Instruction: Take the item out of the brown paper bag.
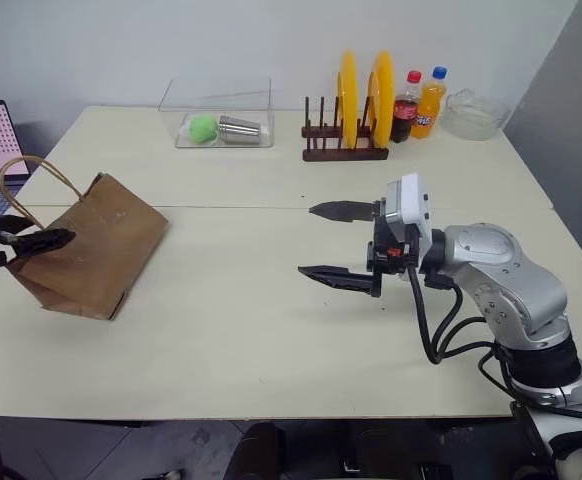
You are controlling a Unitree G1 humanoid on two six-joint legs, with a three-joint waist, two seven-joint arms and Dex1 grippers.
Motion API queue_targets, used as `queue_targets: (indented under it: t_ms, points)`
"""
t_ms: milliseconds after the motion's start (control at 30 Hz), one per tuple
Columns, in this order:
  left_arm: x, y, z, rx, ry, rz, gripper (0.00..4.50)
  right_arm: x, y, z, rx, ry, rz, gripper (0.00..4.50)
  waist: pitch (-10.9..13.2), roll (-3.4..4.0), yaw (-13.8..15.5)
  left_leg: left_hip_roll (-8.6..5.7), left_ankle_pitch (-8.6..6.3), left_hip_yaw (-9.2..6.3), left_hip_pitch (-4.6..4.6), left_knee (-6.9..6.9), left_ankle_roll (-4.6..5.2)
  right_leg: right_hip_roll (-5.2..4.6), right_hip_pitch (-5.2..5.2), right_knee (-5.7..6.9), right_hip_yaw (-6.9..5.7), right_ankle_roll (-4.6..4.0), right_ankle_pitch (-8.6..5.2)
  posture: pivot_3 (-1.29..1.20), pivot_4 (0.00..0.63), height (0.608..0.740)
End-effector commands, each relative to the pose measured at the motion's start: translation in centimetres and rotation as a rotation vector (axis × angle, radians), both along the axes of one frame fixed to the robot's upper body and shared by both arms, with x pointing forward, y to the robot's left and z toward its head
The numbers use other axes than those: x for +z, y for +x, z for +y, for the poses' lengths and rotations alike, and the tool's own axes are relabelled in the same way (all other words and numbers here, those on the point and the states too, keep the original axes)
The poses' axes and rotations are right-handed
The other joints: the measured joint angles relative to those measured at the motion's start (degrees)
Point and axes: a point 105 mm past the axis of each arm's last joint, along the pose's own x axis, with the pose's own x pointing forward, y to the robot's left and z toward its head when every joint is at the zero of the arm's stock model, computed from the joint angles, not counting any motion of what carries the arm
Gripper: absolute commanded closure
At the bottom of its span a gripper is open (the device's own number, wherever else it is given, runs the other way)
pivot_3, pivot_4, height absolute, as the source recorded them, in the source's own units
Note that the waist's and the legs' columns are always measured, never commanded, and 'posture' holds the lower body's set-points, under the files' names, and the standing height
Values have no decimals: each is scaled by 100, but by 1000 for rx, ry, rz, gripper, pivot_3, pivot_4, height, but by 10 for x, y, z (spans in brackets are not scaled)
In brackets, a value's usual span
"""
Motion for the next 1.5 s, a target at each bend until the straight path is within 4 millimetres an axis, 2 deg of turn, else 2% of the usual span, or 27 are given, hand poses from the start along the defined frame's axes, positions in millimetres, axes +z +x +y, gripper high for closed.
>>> queue_targets:
  t_ms: [33, 233, 367, 400, 700, 867, 1000, 1300, 1433, 1500]
  points:
    - [9, 0, 2, -12, 22, -16, 1152, 13, -9, 2, 29, 8, -54, 0, 0, 0, -8, 0, 0, 0, 0, 0, 0, 0, 0, 0, 0, 0, 0, 0, 150, 740]
    - [5, 0, 4, -15, 31, 2, 3005, 19, -18, 0, 121, -11, -61, 0, 0, 0, -23, 0, 0, -2, 1, 0, 0, 0, 0, 3, -1, 0, 0, 0, 150, 740]
    - [6, 1, 3, -20, 28, -5, 4327, 25, -15, -1, 144, -20, -74, 0, 0, -1, -50, 0, 0, -5, 1, 5, 0, 0, 1, 5, -3, 1, 0, 0, 150, 740]
    - [6, 1, 3, -21, 28, -5, 4418, 25, -14, -1, 146, -22, -77, 0, -1, -2, -52, 0, 0, -6, 1, 5, 0, 0, 1, 5, -3, 1, 0, 0, 150, 740]
    - [16, 3, -2, -49, 19, -52, 4418, 24, -13, 1, 150, -21, -77, 0, -1, -3, -52, 0, 0, -8, 0, 7, 0, -1, 1, 8, -3, 0, 2, 0, 150, 740]
    - [33, 12, -18, -120, 31, -113, 4418, 22, -13, -1, 130, -20, -67, 0, -2, -5, -44, 0, 0, -10, -1, 8, 0, -1, 2, 7, -4, 0, 2, 0, 150, 740]
    - [45, 22, -39, -222, 72, -146, 4418, 16, -14, -7, 91, -25, -46, 0, -5, -28, -13, 0, 1, -18, -8, 13, 0, 0, 2, 6, -10, 0, 2, 0, 150, 740]
    - [53, 63, -118, -551, 225, -162, 4418, -2, -18, -19, -54, -19, 8, 0, -4, -32, 32, -7, 1, -26, -28, 21, -2, -2, -4, 6, -17, 1, 5, 0, 150, 740]
    - [55, 87, -167, -704, 313, -202, 4418, -16, -20, -29, -158, -44, 31, 0, -3, -35, 48, -8, 1, -32, -40, 29, -1, -2, -6, 6, -24, 2, 5, 0, 150, 740]
    - [55, 99, -201, -804, 367, -223, 4418, -24, -19, -36, -258, -34, 42, 0, -3, -35, 55, -8, 1, -40, -56, 45, -1, -2, -11, 6, -34, 4, 6, 0, 150, 740]
